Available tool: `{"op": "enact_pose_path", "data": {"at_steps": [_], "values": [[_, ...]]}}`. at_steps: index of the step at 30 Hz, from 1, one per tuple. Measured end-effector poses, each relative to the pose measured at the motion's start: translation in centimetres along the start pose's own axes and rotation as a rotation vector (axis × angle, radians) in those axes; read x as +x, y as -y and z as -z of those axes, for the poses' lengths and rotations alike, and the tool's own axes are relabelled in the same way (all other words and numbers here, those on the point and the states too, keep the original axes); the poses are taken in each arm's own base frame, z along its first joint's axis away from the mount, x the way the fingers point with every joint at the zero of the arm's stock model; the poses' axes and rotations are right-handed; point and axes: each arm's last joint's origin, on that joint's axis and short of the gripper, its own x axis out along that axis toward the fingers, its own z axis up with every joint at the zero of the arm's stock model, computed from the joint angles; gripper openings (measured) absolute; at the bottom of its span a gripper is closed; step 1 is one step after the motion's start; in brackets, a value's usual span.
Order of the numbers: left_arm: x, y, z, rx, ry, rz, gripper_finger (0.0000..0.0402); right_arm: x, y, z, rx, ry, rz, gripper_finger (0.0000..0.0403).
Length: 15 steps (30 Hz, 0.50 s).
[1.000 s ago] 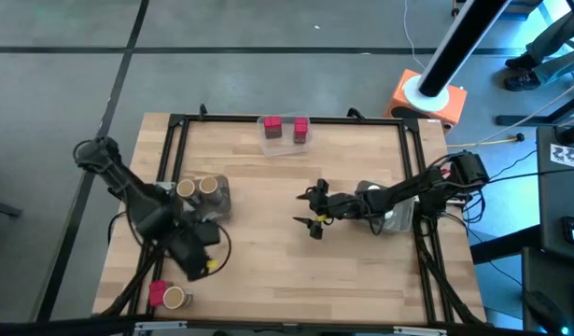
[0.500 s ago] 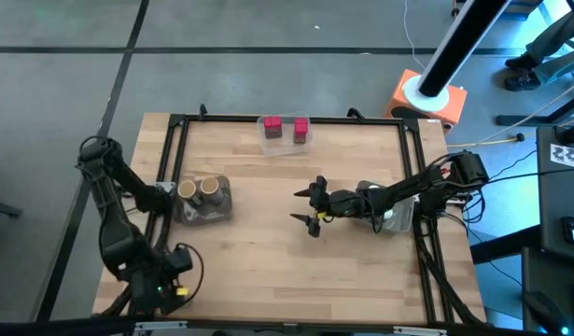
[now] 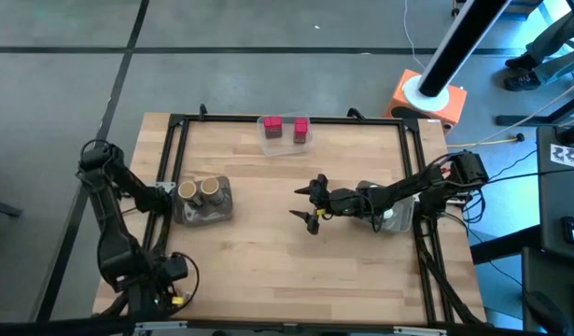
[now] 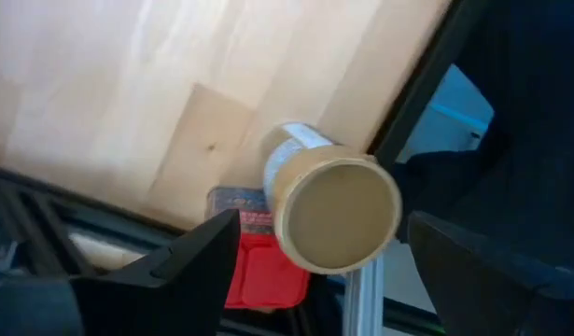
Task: Sort spices by type
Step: Put the brown spice bottle into the black bin
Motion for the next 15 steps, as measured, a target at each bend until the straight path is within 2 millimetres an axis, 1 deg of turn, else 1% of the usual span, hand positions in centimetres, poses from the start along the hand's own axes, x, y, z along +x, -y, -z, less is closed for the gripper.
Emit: {"op": "enact_pose_path", "data": {"at_steps": [3,9,15], "values": [[0.0,0.15,0.01,0.033,0.027,0.016,0.0292,0.0,0.0,0.01,0.003,-0.001,0.0,0.0321],[0.0,0.05,-0.28,0.025,0.049,0.006,0.0292,0.0,0.07,0.02,0.002,0.0,0.017,0.0321],[0.18,0.08,-0.33,0.078,0.075,0.013,0.0292,0.0,0.11,0.23,-0.005,-0.021,0.024,0.0321]]}}
